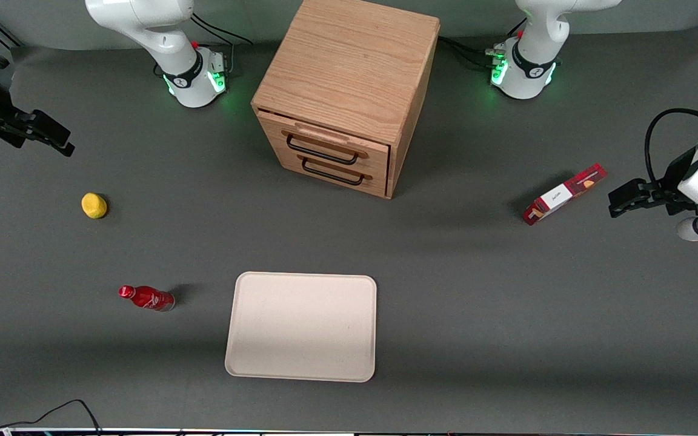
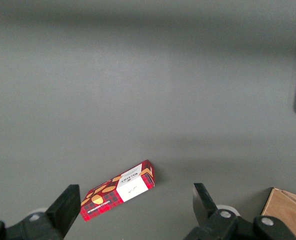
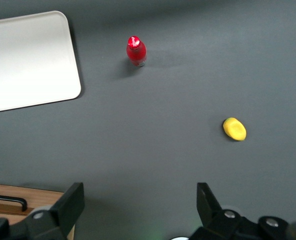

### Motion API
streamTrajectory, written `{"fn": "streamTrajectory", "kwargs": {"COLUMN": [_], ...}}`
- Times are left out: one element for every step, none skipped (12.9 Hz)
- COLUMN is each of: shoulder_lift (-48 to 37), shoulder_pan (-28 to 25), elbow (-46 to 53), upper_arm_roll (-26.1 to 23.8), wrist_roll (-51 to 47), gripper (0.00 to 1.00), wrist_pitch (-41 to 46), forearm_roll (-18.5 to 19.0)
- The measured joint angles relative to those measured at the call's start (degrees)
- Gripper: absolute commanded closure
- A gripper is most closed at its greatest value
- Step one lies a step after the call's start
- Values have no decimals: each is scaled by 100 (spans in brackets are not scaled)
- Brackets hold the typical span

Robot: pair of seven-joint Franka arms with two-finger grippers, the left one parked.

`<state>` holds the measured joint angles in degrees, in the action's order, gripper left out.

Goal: Close top drawer

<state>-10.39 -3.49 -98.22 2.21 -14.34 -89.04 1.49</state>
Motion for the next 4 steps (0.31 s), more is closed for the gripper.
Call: {"fn": "streamTrajectory", "kwargs": {"shoulder_lift": [2,34,98,179], "shoulder_pan": [0,0,0,0], "elbow": [15,69,183,323], "upper_arm_roll": [22,30,34,38], "wrist_roll": [0,0,0,0], "gripper": [0,0,0,0], "wrist_pitch": [-16,-42,-22,37], "forearm_roll": [-5,-6,-6,-6]}}
